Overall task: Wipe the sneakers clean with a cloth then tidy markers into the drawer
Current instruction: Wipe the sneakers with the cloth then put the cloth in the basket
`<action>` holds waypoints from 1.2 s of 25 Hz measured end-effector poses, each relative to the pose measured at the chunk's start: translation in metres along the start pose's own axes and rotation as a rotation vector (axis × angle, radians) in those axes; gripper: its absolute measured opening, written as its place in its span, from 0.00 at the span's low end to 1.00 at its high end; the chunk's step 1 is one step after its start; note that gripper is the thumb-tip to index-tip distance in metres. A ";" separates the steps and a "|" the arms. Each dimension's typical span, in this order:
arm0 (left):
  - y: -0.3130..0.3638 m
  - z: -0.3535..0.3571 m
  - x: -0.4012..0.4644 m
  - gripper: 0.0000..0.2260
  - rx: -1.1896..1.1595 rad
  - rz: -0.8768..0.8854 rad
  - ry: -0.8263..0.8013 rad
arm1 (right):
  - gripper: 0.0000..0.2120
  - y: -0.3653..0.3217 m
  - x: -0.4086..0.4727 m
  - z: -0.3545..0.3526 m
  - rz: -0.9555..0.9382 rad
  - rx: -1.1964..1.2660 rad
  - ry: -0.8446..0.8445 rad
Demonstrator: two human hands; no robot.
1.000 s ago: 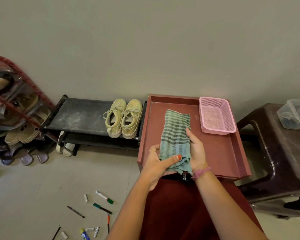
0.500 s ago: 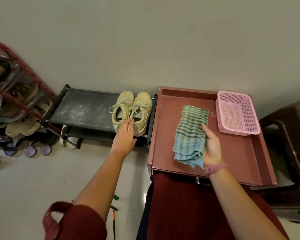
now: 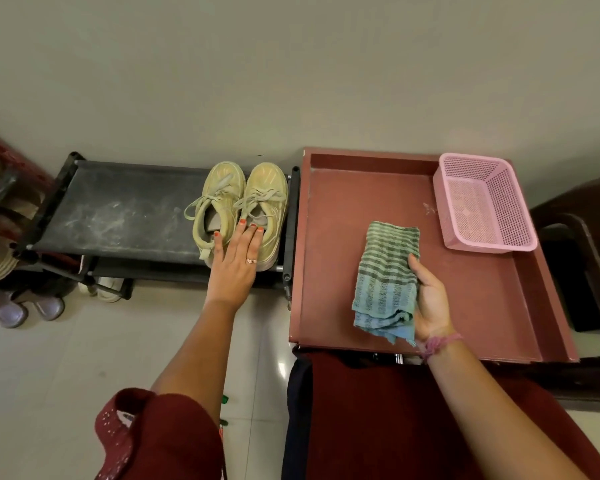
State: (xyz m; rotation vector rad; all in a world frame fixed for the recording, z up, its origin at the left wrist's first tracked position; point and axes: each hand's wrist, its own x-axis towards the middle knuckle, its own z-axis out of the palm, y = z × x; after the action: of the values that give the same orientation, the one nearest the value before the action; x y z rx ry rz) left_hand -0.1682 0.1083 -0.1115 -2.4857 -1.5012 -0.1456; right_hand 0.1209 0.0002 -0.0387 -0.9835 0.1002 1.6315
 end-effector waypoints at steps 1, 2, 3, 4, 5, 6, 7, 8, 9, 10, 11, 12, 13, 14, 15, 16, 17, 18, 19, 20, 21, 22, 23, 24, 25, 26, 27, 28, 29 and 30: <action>0.000 0.000 0.000 0.38 -0.012 0.005 0.007 | 0.24 0.000 0.001 -0.002 -0.006 0.004 0.003; 0.000 -0.001 0.000 0.37 -0.019 0.010 0.010 | 0.25 0.000 0.001 -0.005 -0.007 0.010 0.004; 0.000 -0.002 0.001 0.37 -0.025 0.013 0.011 | 0.26 0.000 0.000 -0.007 -0.005 0.017 0.003; -0.001 -0.003 0.001 0.37 -0.037 0.013 0.015 | 0.26 -0.001 -0.001 -0.009 -0.004 0.022 -0.001; -0.001 -0.006 0.002 0.37 -0.060 0.007 0.014 | 0.27 -0.002 -0.003 -0.010 -0.009 0.025 -0.007; -0.001 -0.011 0.004 0.38 -0.087 0.003 0.013 | 0.30 -0.004 -0.006 -0.012 -0.020 0.027 -0.009; -0.001 -0.017 0.006 0.38 -0.112 -0.001 0.006 | 0.34 -0.006 -0.010 -0.012 -0.033 0.034 -0.013; -0.001 -0.024 0.009 0.39 -0.137 -0.010 -0.003 | 0.39 -0.008 -0.015 -0.013 -0.043 0.048 -0.023; -0.001 -0.032 0.010 0.40 -0.161 -0.017 -0.015 | 0.42 -0.010 -0.021 -0.014 -0.058 0.058 -0.025; -0.001 -0.043 0.011 0.41 -0.181 -0.023 -0.026 | 0.44 -0.013 -0.028 -0.015 -0.076 0.069 -0.030; -0.001 -0.054 0.012 0.42 -0.202 -0.032 -0.035 | 0.45 -0.016 -0.037 -0.016 -0.095 0.086 -0.037; -0.002 -0.064 0.011 0.43 -0.227 -0.051 -0.042 | 0.45 -0.019 -0.043 -0.017 -0.103 0.107 -0.044; -0.003 -0.077 0.009 0.43 -0.252 -0.076 -0.041 | 0.45 -0.022 -0.052 -0.017 -0.111 0.128 -0.048; -0.003 -0.091 0.007 0.44 -0.279 -0.093 -0.032 | 0.43 -0.024 -0.062 -0.017 -0.117 0.139 -0.053; -0.002 -0.105 0.006 0.44 -0.301 -0.101 -0.019 | 0.39 -0.026 -0.072 -0.017 -0.122 0.146 -0.053; 0.000 -0.121 0.004 0.44 -0.321 -0.092 -0.002 | 0.34 -0.027 -0.084 -0.018 -0.126 0.155 -0.052; 0.003 -0.136 0.003 0.44 -0.349 -0.076 0.012 | 0.29 -0.027 -0.094 -0.020 -0.135 0.158 -0.039; 0.006 -0.151 0.002 0.44 -0.387 -0.060 0.025 | 0.28 -0.028 -0.104 -0.021 -0.146 0.154 -0.038; 0.010 -0.166 -0.001 0.45 -0.427 -0.042 0.034 | 0.30 -0.028 -0.114 -0.023 -0.159 0.152 -0.036; 0.015 -0.179 -0.004 0.45 -0.460 -0.024 0.041 | 0.36 -0.030 -0.124 -0.024 -0.174 0.151 -0.042; 0.022 -0.193 -0.008 0.45 -0.488 -0.002 0.046 | 0.41 -0.032 -0.136 -0.025 -0.194 0.152 -0.041; 0.029 -0.205 -0.012 0.45 -0.511 0.024 0.045 | 0.43 -0.034 -0.146 -0.027 -0.213 0.155 -0.046; 0.038 -0.216 -0.017 0.45 -0.535 0.049 0.038 | 0.40 -0.037 -0.155 -0.028 -0.229 0.162 -0.044; 0.049 -0.226 -0.022 0.46 -0.559 0.073 0.034 | 0.34 -0.039 -0.162 -0.030 -0.243 0.168 -0.040; 0.061 -0.235 -0.027 0.46 -0.580 0.094 0.028 | 0.26 -0.041 -0.168 -0.033 -0.264 0.175 -0.019; 0.074 -0.243 -0.031 0.46 -0.595 0.112 0.013 | 0.22 -0.043 -0.174 -0.038 -0.292 0.185 -0.011; 0.086 -0.249 -0.034 0.46 -0.602 0.133 -0.007 | 0.19 -0.045 -0.178 -0.043 -0.319 0.194 -0.003; 0.097 -0.253 -0.037 0.46 -0.605 0.158 -0.030 | 0.19 -0.046 -0.182 -0.046 -0.338 0.201 0.000; 0.107 -0.255 -0.038 0.47 -0.612 0.181 -0.054 | 0.18 -0.047 -0.187 -0.049 -0.354 0.202 0.007; 0.115 -0.255 -0.040 0.47 -0.628 0.193 -0.078 | 0.18 -0.049 -0.191 -0.051 -0.367 0.200 0.007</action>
State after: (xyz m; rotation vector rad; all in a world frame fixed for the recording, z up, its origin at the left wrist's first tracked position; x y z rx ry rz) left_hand -0.0763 -0.0411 0.1099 -3.1355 -1.3882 -0.5697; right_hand 0.1849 -0.1589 0.0710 -0.8002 0.0796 1.2556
